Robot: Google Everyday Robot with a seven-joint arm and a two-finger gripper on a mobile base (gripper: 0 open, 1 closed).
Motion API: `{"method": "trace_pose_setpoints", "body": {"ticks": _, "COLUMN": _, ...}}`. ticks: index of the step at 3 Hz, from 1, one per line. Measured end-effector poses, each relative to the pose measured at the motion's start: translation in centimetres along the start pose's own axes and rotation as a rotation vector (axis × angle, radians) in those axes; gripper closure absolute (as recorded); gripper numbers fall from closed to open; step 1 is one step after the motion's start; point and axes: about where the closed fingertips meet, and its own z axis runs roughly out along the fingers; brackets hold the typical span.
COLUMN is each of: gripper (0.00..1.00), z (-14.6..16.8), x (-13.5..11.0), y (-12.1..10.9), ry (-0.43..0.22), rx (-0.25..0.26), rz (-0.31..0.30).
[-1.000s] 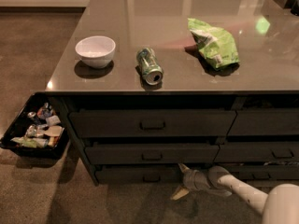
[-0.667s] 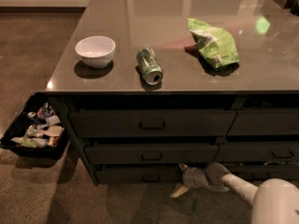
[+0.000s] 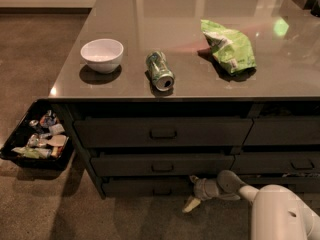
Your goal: Open bottom drawer
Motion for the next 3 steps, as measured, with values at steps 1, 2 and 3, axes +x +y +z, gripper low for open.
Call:
{"method": "trace_pose_setpoints", "body": {"ticks": 1, "gripper": 0.00, "z": -0.8, "x": 0.4, "y": 1.7, "ry": 0.016, "rx": -0.060, "rz": -0.003}}
{"method": "trace_pose_setpoints", "body": {"ticks": 2, "gripper": 0.00, "z": -2.3, "x": 0.2, "y": 5.0, "ry": 0.010, "rx": -0.137, "rz": -0.001}}
{"method": "trace_pose_setpoints", "body": {"ticks": 3, "gripper": 0.00, "z": -3.7, "x": -0.1, "y": 8.0, "ry": 0.023, "rx": -0.212, "rz": -0.005}}
